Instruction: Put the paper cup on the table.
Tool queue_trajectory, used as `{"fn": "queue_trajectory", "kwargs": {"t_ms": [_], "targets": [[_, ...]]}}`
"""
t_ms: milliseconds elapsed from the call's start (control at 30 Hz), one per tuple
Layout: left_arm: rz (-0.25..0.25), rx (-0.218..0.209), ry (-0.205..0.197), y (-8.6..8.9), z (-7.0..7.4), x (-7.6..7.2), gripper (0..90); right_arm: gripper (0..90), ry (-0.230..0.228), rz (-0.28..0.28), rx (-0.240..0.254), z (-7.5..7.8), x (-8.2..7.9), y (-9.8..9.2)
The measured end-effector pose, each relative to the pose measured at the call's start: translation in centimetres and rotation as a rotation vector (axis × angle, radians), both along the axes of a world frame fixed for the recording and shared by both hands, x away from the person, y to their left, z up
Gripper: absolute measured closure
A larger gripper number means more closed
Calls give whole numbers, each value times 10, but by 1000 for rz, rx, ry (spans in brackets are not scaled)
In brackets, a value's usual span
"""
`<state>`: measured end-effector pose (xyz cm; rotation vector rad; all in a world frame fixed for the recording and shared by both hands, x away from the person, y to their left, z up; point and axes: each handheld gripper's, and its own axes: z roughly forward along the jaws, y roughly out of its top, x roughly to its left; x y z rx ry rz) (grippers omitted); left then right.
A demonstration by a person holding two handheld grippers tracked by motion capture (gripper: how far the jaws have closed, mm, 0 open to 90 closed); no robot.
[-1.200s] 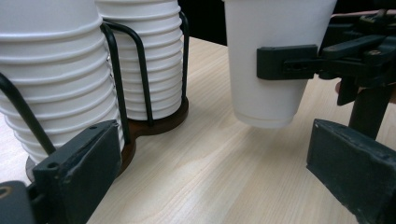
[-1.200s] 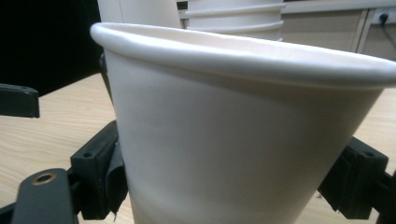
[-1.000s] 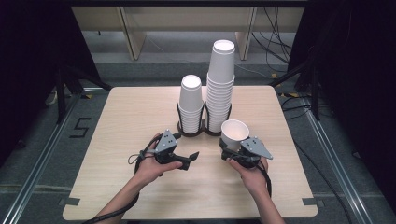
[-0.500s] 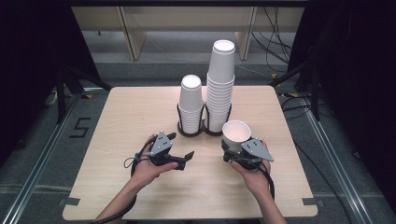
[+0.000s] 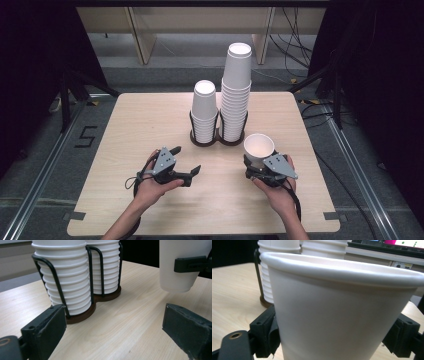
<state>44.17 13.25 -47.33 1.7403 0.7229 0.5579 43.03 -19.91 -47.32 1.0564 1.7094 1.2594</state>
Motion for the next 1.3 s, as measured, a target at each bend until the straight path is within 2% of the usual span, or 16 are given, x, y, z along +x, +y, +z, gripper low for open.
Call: {"fn": "queue_trajectory", "kwargs": {"t_ms": [67, 133, 167, 267, 333, 433, 533, 567, 833, 867, 933, 1133, 1167, 1233, 1267, 1300], "targets": [[5, -2, 5, 3, -2, -3, 50, 159, 12, 14, 3, -4, -2, 0], [11, -3, 8, 4, -4, -4, 51, 159, 1, 1, -34, -7, -5, -1], [15, -2, 13, 5, -5, -3, 51, 158, 22, 5, -17, -9, -6, 0], [16, -8, 11, 4, -7, -2, 51, 158, 28, 9, -51, -12, -7, 1], [20, -2, 16, 5, -7, -2, 52, 158, 36, 10, -36, -12, -7, 1], [21, 2, 21, 5, -8, -2, 52, 158, 36, 1, -68, -14, -6, -2], [24, 5, 25, 6, -9, -2, 52, 157, 55, -8, -61, -17, -4, -3], [20, -9, 20, 6, -10, -1, 52, 157, 63, -18, -81, -18, -4, -4], [24, -10, 32, 6, -12, 0, 52, 157, 88, -20, -84, -21, 0, -6], [22, -13, 31, 6, -13, 0, 52, 157, 92, -30, -108, -22, 1, -8], [26, 0, 36, 6, -12, -1, 52, 157, 111, -60, -77, -23, -1, -6], [22, -14, 32, 5, -13, -1, 52, 156, 99, -57, -92, -23, 1, -9], [27, -2, 38, 6, -12, -1, 52, 156, 101, -56, -92, -24, 2, -10], [26, -4, 38, 5, -13, -2, 52, 155, 109, -51, -86, -24, 2, -11], [25, -5, 38, 5, -13, -2, 52, 154, 112, -44, -49, -23, 2, -10], [24, -4, 38, 5, -13, -2, 52, 153, 111, -51, -67, -23, 1, -12]]}}
